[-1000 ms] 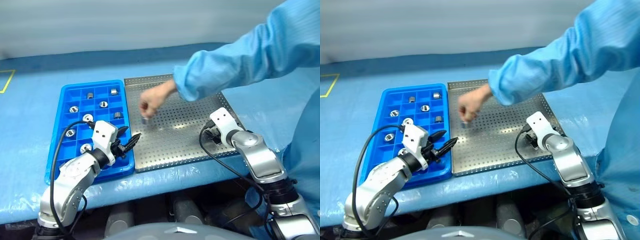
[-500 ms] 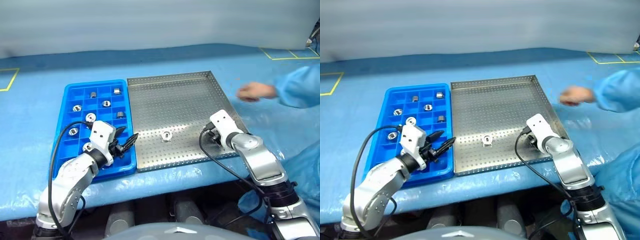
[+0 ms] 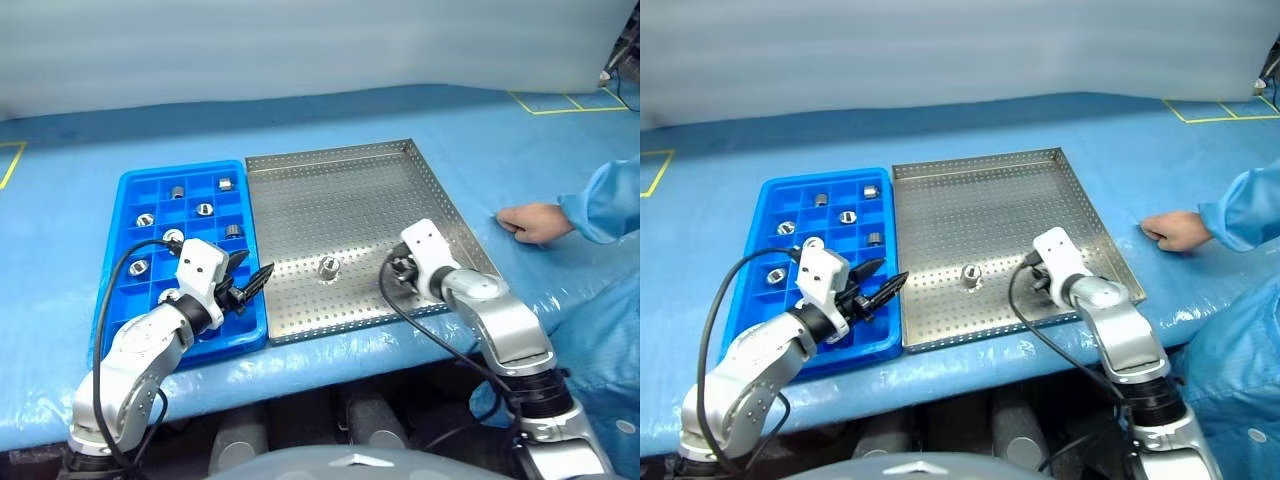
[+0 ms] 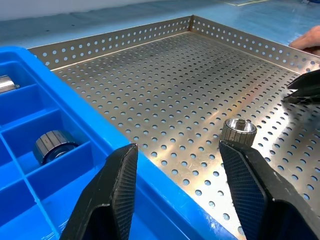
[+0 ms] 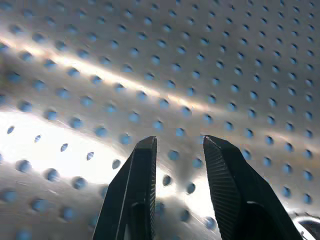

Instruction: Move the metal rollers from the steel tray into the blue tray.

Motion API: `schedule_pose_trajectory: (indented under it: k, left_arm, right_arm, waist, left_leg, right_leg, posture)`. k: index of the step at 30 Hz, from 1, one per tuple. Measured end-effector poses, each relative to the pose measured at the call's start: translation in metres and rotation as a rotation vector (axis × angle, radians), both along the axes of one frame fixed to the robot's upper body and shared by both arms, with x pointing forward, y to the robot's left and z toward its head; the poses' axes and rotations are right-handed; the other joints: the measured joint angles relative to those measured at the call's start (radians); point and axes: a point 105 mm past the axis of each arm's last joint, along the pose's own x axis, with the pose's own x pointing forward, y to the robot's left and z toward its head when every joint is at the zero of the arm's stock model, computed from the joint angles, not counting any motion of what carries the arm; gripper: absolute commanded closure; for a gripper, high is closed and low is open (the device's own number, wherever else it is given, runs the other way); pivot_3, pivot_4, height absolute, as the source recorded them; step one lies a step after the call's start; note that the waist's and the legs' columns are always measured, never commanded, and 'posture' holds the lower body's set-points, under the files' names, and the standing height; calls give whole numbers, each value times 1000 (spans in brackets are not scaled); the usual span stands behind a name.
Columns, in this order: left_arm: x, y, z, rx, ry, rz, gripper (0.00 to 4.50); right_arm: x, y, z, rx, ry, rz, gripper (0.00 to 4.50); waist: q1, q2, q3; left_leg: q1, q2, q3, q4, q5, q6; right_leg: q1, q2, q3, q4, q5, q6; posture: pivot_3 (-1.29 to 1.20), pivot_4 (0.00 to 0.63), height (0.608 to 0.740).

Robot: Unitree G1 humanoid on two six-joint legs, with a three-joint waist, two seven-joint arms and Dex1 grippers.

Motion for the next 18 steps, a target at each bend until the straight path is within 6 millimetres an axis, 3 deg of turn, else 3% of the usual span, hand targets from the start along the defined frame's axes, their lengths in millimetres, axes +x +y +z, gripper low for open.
schedule_pose_trajectory:
  k: [2, 5, 8, 18]
  left_arm:
    - [0, 2, 0, 5, 0, 4, 1692]
    - [1, 5, 1, 10, -2, 13, 1692]
    - [0, 8, 0, 17, -1, 24, 1692]
    - [-1, 15, -4, 22, 15, 64, 1692]
  right_arm:
    - [0, 27, 23, 110, -52, 100, 2978]
    - [-3, 53, 40, 217, -81, 187, 2400]
    - [-7, 64, 31, 225, -40, 222, 1467]
    - [-11, 78, -6, 231, 94, 230, 1467]
  waist:
    - [0, 0, 0]
    - [3, 0, 0]
    - [10, 0, 0]
    - [11, 0, 0]
  left_leg:
    - [0, 0, -1, 0, 0, 0]
    - [0, 0, -1, 0, 0, 0]
    - [-1, -1, 0, 0, 0, 0]
    - [0, 0, 0, 0, 0, 0]
  right_leg:
    - [0, 0, 0, 0, 0, 0]
    - [1, 0, -1, 0, 0, 0]
    - [0, -1, -1, -1, 0, 0]
    - [0, -1, -1, 0, 0, 0]
  posture:
    - [-93, 150, 740]
    - [-86, 150, 740]
    - [-62, 150, 740]
    - [-52, 150, 740]
